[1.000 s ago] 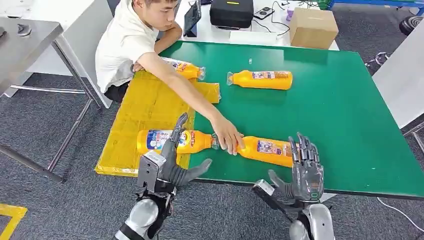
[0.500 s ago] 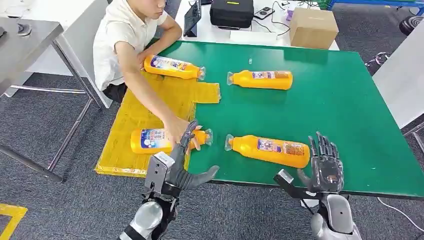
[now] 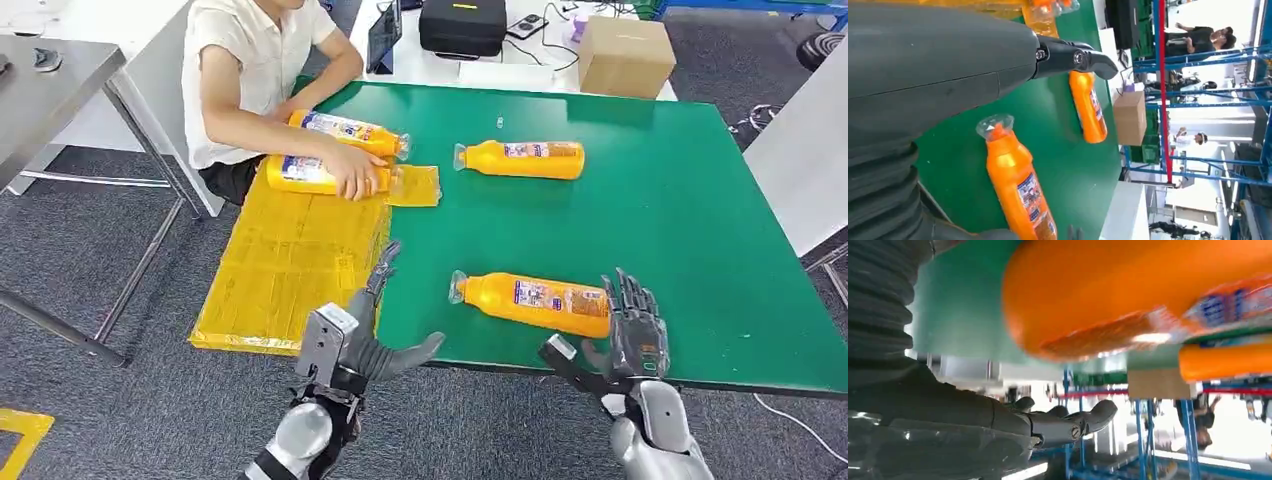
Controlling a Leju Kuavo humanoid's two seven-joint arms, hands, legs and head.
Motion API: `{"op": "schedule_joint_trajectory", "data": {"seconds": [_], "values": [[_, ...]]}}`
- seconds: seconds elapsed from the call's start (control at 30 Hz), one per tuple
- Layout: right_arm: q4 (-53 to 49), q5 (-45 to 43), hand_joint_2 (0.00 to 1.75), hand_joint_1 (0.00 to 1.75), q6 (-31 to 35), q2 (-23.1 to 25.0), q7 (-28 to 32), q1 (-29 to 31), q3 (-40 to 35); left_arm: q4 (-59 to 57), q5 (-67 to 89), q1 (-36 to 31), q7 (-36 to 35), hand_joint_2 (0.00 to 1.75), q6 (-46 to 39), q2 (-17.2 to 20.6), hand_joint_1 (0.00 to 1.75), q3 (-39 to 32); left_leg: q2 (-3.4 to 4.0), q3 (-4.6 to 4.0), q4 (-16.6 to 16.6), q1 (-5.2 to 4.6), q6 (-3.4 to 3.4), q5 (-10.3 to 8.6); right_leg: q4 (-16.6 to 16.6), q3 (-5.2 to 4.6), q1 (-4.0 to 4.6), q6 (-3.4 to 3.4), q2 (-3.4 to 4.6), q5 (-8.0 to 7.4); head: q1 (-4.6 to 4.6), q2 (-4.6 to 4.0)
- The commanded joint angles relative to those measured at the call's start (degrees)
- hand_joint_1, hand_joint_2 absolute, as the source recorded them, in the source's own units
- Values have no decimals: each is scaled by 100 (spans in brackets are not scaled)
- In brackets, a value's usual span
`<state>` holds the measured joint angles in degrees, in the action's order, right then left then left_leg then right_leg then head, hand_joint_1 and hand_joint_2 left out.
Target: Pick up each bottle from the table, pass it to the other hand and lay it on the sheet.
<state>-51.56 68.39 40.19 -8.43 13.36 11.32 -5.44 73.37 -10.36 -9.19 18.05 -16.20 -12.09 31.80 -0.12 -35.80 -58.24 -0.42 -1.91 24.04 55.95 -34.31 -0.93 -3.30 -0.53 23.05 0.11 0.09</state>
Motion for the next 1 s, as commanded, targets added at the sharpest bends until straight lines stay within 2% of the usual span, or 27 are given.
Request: {"op": "schedule_joint_trajectory", "data": {"seconds": [0.03,0.17,0.47,0.77,0.87,0.97,1.0], "values": [[1775,-300,175,0,-19,597,256,846,-383,-584,-23,-386,16,175,-36,-6,0,310,20,32,7,10,17,10,-8,26,10,18,23,3,-2,0],[2071,-474,175,0,-127,649,484,916,-459,-624,-59,-425,27,175,-35,-7,0,351,14,30,7,10,11,6,-8,25,11,12,10,3,-2,0],[2479,-581,175,0,-361,817,367,1354,-550,-727,-88,-541,-7,175,13,-18,0,464,28,36,3,10,14,6,-4,25,11,15,15,1,0,0],[2556,-590,175,0,-379,825,348,1357,-582,-746,-104,-555,-21,175,11,-15,0,465,24,52,5,9,12,3,-7,35,9,17,12,-4,-2,0],[2761,-462,175,0,-1087,719,-39,1452,-820,-773,-136,-568,-55,175,37,-18,0,476,22,54,5,7,9,2,-6,38,8,13,10,-4,0,0],[2734,-450,175,0,-1440,693,-421,1494,-850,-756,-110,-532,-120,175,7,-30,0,450,20,59,5,10,13,3,-8,44,10,17,9,-3,0,0],[2670,-437,175,10,-1524,683,-574,1487,-865,-745,-182,-509,-243,175,96,-30,0,437,33,69,6,9,11,4,-9,49,10,15,19,-4,0,0]]}}
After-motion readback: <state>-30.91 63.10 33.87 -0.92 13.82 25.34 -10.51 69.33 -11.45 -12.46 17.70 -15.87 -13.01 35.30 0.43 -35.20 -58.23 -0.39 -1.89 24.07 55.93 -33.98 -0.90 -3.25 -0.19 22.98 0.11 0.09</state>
